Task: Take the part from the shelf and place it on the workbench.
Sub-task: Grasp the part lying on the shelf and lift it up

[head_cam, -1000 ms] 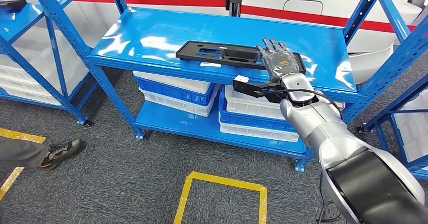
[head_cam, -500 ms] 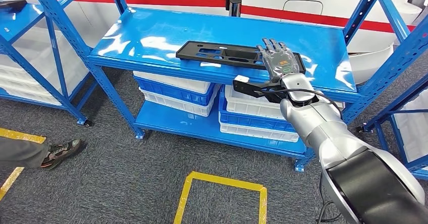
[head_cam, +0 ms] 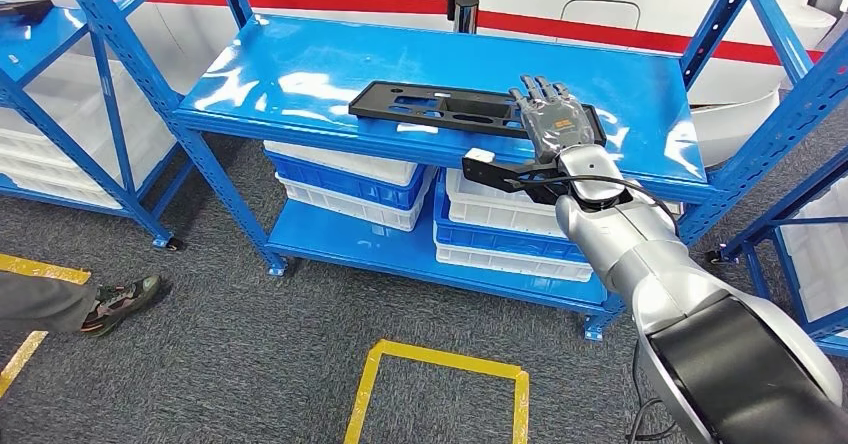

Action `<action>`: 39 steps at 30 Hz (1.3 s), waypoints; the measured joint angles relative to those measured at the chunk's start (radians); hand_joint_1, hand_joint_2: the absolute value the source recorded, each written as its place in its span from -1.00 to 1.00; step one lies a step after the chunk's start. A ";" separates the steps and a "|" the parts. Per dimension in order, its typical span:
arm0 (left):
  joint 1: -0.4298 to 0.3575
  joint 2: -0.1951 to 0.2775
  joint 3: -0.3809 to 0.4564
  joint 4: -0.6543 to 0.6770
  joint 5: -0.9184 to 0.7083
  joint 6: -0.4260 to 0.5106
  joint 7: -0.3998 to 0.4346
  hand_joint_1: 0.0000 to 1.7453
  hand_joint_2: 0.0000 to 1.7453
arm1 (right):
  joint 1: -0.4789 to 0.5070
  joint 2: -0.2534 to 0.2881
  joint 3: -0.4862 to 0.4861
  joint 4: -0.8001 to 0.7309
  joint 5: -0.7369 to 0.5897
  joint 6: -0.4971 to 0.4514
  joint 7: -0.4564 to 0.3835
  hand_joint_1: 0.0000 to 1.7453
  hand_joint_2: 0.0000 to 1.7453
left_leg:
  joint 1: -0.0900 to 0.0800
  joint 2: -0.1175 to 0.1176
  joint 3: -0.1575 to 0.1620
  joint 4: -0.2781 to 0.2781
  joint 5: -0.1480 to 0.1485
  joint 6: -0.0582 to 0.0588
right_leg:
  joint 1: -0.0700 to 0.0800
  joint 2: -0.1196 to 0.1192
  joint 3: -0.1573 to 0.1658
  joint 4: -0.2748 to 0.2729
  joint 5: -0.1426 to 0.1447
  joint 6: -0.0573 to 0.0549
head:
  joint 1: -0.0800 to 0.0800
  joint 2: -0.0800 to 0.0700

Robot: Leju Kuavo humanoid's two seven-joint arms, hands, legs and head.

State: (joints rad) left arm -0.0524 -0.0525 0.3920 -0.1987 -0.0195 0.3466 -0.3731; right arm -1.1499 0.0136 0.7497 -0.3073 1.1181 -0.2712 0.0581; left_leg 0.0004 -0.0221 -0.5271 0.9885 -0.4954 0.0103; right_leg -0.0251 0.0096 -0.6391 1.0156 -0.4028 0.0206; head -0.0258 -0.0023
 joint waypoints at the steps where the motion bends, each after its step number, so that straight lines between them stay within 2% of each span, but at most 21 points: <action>1: 0.000 0.000 0.001 0.000 0.000 -0.001 -0.001 -1.00 -1.00 | 0.000 0.000 0.000 0.000 0.001 0.000 -0.001 -1.00 1.00 | 0.000 0.000 0.000 0.000 0.000 0.000 | 0.000 0.000 0.000 0.000 0.000 0.000 | 0.000 0.000; 25: 0.000 0.000 0.015 0.000 0.002 -0.008 -0.007 -1.00 -1.00 | -0.001 -0.002 -0.006 0.000 0.010 0.001 -0.004 -1.00 1.00 | 0.000 0.000 -0.001 0.002 -0.001 0.001 | -0.002 0.000 0.000 -0.001 0.000 0.000 | 0.000 0.000; 31: 0.000 0.002 0.017 0.000 0.003 -0.015 -0.010 -1.00 -1.00 | -0.001 -0.002 -0.007 0.000 0.013 0.002 -0.005 -1.00 1.00 | -0.001 0.000 -0.007 0.013 -0.007 0.012 | -0.005 0.000 0.000 -0.002 0.002 0.003 | 0.000 0.000; 34: 0.000 0.004 0.018 0.000 0.003 -0.012 -0.013 -1.00 -1.00 | -0.002 0.000 -0.008 0.000 0.015 0.002 -0.005 -1.00 1.00 | -0.004 0.000 -0.011 0.016 -0.007 0.021 | -0.006 0.000 0.001 -0.006 0.005 0.010 | 0.000 0.000; 36: 0.000 0.003 0.019 0.000 0.003 -0.011 -0.014 -1.00 -1.00 | -0.005 0.000 -0.009 0.000 0.016 0.002 -0.005 -1.00 1.00 | -0.001 0.001 -0.001 0.000 0.002 0.031 | -0.002 -0.001 -0.002 -0.006 0.005 0.016 | 0.000 0.000; 37: 0.000 0.003 0.019 0.000 0.003 -0.011 -0.015 -1.00 -1.00 | -0.007 -0.001 -0.011 0.000 0.016 0.002 -0.005 -1.00 1.00 | 0.002 0.002 0.006 -0.010 0.008 0.036 | 0.000 -0.003 -0.009 0.007 -0.001 0.017 | 0.001 0.000; 39: 0.000 0.001 0.020 0.000 0.003 -0.012 -0.016 -1.00 -1.00 | -0.011 -0.002 -0.013 0.000 0.016 0.002 -0.005 -1.00 1.00 | 0.005 0.003 0.016 -0.022 0.013 0.042 | 0.002 -0.005 -0.054 0.099 -0.034 0.012 | 0.003 0.000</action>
State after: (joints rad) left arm -0.0521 -0.0511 0.4115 -0.1991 -0.0160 0.3343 -0.3893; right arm -1.1610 0.0118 0.7363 -0.3069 1.1342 -0.2696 0.0527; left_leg 0.0052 -0.0187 -0.5113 0.9664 -0.4826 0.0524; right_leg -0.0228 0.0049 -0.6934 1.1144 -0.4371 0.0321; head -0.0227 -0.0023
